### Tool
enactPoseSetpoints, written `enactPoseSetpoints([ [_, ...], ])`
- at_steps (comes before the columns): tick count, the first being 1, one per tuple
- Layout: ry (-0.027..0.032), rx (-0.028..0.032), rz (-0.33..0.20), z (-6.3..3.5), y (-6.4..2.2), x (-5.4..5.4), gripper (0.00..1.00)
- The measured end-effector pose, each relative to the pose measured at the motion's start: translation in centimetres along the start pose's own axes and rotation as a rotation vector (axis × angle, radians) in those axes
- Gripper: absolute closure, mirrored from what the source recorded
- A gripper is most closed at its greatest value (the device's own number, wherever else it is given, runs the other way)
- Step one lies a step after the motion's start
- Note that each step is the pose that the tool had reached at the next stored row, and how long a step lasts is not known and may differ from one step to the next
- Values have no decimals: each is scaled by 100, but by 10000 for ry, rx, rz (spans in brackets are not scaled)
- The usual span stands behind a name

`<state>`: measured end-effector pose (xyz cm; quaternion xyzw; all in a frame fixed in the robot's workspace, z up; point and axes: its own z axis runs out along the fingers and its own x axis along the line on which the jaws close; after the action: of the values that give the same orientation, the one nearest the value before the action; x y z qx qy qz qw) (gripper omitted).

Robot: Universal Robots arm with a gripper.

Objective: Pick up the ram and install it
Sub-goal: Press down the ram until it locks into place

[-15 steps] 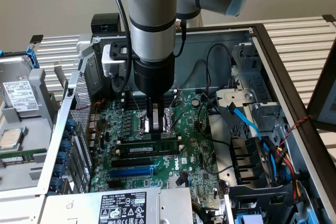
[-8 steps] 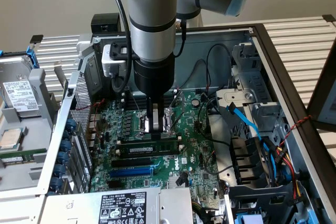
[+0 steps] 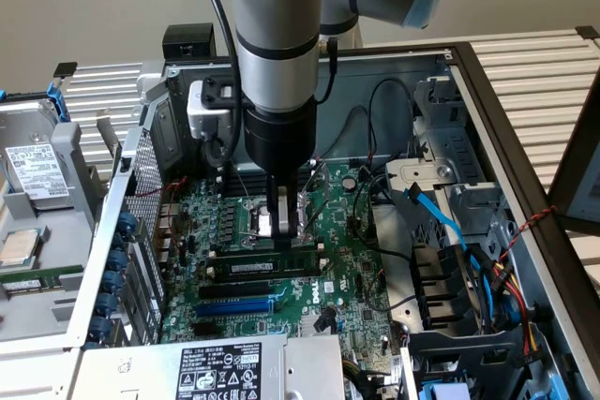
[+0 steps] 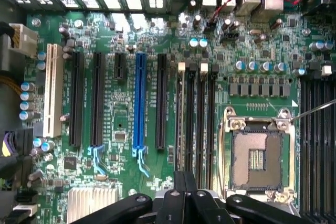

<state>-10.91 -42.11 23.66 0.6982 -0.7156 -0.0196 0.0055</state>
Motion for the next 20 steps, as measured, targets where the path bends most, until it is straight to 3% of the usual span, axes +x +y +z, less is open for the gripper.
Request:
enactPoseSetpoints([
  [15, 1, 12, 1, 87, -32, 1, 90],
  [20, -5, 34, 0, -19, 64, 0, 90],
])
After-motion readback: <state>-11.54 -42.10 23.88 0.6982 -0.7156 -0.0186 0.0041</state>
